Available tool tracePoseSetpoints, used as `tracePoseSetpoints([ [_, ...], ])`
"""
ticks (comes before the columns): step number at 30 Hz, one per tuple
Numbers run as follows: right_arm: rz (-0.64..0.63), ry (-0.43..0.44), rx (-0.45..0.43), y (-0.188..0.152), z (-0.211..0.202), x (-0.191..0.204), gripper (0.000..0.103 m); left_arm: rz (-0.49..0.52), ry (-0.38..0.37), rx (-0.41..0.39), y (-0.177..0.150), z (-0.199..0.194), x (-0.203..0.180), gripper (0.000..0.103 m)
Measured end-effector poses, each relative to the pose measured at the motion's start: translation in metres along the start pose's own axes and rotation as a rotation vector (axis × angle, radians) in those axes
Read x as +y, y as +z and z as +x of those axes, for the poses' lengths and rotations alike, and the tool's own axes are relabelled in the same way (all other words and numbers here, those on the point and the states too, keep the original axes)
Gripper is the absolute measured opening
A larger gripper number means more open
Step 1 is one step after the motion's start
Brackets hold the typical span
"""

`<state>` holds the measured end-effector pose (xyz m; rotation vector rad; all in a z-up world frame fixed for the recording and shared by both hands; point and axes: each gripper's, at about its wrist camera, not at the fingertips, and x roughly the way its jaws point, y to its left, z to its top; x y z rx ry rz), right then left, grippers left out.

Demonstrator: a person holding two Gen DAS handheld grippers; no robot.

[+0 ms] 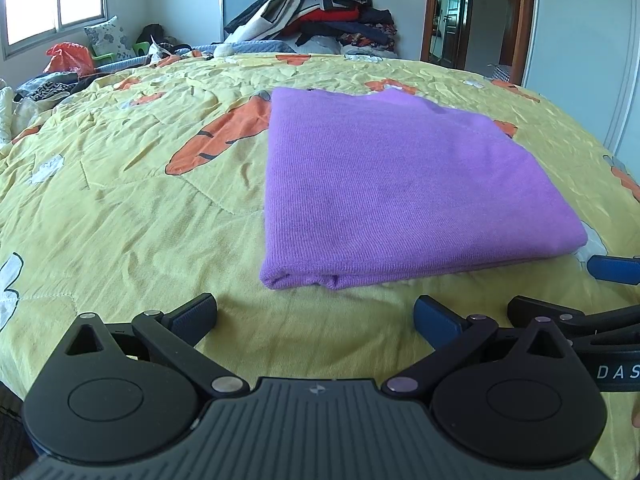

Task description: Fold small clothes

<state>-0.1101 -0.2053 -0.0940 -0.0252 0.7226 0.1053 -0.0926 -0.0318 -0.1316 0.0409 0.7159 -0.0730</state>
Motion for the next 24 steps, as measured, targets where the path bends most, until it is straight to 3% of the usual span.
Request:
tracePoseSetpoints([
  [24, 0.000, 0.000, -0.001, -0.0001, 0.0002, 0.0002, 0.103, 0.015, -0.030, -0.013, 0.0027, 0.0046, 0.0002, 0.103],
])
